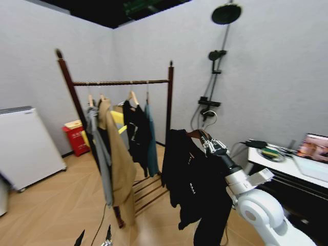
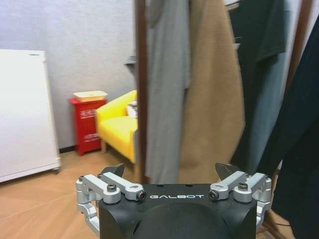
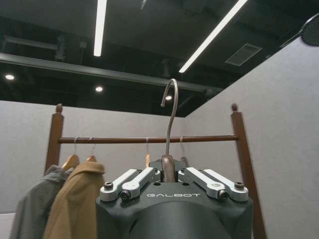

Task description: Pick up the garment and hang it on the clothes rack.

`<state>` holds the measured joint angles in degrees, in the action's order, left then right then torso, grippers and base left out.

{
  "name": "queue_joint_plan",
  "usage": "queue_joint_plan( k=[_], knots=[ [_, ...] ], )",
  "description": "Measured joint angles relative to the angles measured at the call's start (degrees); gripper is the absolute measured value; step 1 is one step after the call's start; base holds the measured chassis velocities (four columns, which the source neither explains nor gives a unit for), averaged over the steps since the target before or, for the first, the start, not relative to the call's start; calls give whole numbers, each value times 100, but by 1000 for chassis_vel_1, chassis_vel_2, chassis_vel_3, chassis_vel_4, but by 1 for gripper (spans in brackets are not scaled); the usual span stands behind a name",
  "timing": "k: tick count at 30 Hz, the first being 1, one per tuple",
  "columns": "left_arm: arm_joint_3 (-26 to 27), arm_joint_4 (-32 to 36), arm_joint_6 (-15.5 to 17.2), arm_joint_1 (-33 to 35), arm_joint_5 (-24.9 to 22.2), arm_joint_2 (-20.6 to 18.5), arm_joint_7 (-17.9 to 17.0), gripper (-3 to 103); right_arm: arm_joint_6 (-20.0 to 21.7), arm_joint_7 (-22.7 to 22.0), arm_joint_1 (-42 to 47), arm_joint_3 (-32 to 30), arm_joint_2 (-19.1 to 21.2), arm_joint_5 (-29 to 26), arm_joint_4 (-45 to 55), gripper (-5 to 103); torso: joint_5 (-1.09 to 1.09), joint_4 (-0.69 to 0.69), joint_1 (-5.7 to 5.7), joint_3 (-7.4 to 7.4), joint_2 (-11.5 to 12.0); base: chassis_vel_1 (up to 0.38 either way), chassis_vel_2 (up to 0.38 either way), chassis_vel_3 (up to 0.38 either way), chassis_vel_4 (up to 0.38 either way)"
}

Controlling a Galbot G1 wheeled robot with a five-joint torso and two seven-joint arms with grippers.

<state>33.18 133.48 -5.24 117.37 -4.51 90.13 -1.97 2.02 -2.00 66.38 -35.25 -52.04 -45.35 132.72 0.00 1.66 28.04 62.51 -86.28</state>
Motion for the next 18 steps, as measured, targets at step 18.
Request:
queue_joint_plan(
  k=[18],
  knots=[
    [0,0,0,0,0,0,0,100,426,132,-1712,1051,270,-226,-1046,10,1,2,0,0,0,71,61,60,68]
  ],
)
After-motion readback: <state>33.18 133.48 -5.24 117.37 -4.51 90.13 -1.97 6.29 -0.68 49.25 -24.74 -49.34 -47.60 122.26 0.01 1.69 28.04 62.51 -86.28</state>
